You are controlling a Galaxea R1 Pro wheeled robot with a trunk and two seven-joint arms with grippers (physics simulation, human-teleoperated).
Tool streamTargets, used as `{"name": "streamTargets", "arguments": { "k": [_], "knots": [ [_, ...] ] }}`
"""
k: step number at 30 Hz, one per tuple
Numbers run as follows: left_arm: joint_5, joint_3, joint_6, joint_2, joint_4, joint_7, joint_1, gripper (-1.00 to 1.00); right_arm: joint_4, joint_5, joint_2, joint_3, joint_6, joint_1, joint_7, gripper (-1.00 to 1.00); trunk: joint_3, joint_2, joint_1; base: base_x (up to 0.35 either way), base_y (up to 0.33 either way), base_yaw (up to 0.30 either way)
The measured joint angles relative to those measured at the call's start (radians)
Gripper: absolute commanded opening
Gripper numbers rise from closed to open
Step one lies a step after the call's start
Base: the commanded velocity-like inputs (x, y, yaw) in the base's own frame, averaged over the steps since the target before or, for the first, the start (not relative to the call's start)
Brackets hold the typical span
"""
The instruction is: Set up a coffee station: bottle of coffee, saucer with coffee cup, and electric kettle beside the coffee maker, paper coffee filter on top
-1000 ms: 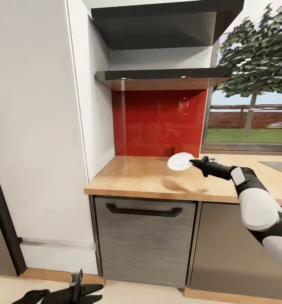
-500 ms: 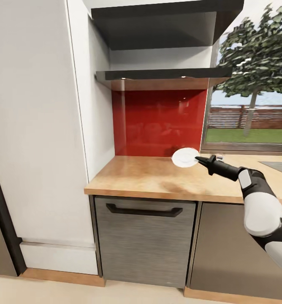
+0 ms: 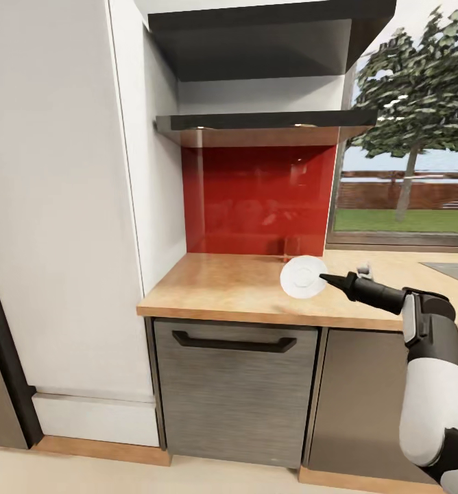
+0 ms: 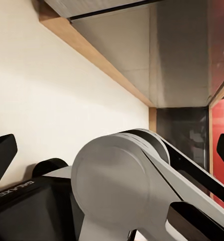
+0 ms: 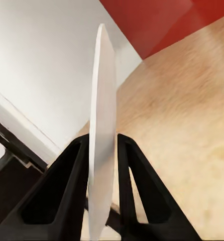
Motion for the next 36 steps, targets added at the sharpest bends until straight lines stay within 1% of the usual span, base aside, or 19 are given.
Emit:
{"name": "streamTargets", "arguments": {
  "k": [2,8,14,16,18,22,26,33,35,36],
  "knots": [
    [0.0,0.0,0.0,0.0,0.0,0.0,0.0,1.0,-0.041,0.001,0.001,0.003,0.002,0.02,0.027,-1.0,0.0,0.0,0.0,0.0,0.0,-0.025],
    [0.0,0.0,0.0,-0.001,0.0,0.001,0.0,1.0,-0.071,0.002,0.001,0.004,0.003,0.038,0.042,-1.0,0.0,0.0,0.0,0.0,0.0,-0.141],
    [0.0,0.0,0.001,-0.001,0.0,0.002,0.0,1.0,-0.07,0.005,0.002,0.005,0.004,0.042,0.042,-1.0,0.0,0.0,0.0,0.0,-0.081,-0.118],
    [0.0,0.0,0.001,-0.001,0.0,0.009,0.0,1.0,-0.069,0.005,0.003,0.005,0.004,0.042,0.042,-1.0,0.0,0.0,0.0,0.0,-0.237,-0.029],
    [0.001,0.0,0.001,-0.001,0.0,0.03,0.0,1.0,-0.068,0.006,0.002,0.005,0.004,0.044,0.043,-1.0,0.0,0.0,0.0,0.0,-0.187,-0.013],
    [0.001,0.0,0.001,-0.002,0.0,0.047,0.0,1.0,-0.069,0.004,0.002,0.005,0.003,0.045,0.044,-1.0,0.0,0.0,0.0,0.0,-0.063,-0.004],
    [0.001,0.0,0.001,-0.002,0.0,0.05,0.0,1.0,-0.069,0.003,0.003,0.006,0.003,0.045,0.044,-1.0,0.0,0.0,0.0,0.0,-0.041,-0.016],
    [0.001,0.001,0.001,-0.002,0.0,0.051,0.0,1.0,-0.069,0.002,0.003,0.006,0.003,0.045,0.044,-1.0,0.0,0.0,0.0,0.0,-0.05,-0.178],
    [0.008,0.007,0.001,0.0,0.0,0.051,0.0,1.0,-0.069,0.002,0.003,0.006,0.003,0.045,0.044,-1.0,0.0,0.0,0.0,0.0,-0.007,-0.243],
    [0.023,0.011,0.001,0.001,0.001,0.052,0.0,1.0,-0.069,0.002,0.003,0.006,0.003,0.045,0.044,-1.0,0.0,0.0,0.0,0.0,-0.005,-0.247]
  ]
}}
